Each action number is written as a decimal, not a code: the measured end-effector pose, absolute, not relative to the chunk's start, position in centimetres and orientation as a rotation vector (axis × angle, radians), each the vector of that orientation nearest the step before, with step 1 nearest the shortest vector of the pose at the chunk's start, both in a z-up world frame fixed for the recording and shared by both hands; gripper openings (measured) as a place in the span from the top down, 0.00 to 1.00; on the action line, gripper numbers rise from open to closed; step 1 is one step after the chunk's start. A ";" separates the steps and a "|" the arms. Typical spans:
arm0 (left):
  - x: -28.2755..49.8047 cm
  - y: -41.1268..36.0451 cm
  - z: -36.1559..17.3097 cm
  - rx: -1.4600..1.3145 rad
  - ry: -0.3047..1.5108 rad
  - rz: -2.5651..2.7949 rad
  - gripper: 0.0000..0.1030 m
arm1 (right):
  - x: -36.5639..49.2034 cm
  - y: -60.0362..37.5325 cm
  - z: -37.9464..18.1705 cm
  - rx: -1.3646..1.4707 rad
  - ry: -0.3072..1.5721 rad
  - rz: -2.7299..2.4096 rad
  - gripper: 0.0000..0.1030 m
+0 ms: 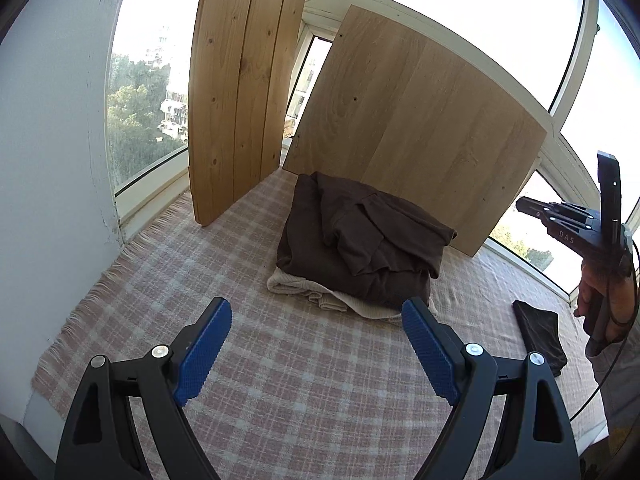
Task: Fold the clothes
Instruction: 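Close the right tool on the brown garment atop the stack, then lift the brown garment with the right tool off the beige cardigan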
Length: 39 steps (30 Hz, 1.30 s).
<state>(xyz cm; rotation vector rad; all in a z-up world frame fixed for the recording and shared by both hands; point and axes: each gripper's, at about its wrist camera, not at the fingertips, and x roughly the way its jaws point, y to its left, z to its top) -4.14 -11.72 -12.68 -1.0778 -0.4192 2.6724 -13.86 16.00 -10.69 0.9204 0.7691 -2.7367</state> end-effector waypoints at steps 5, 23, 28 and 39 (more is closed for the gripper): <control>-3.2 -11.3 -13.2 -1.109 -0.368 2.666 0.16 | -13.7 11.2 -19.8 1.026 1.138 -2.523 0.67; -2.4 -16.0 -13.2 -1.143 -0.459 2.774 0.16 | -21.4 12.2 -18.7 1.097 0.906 -2.635 0.91; -3.4 -14.1 -13.0 -1.126 -0.438 2.732 0.16 | -17.1 15.5 -13.9 1.079 0.522 -2.685 0.91; -4.6 -7.7 -11.9 -1.076 -0.315 2.614 0.16 | -1.0 26.6 -11.2 1.275 0.136 -2.844 0.91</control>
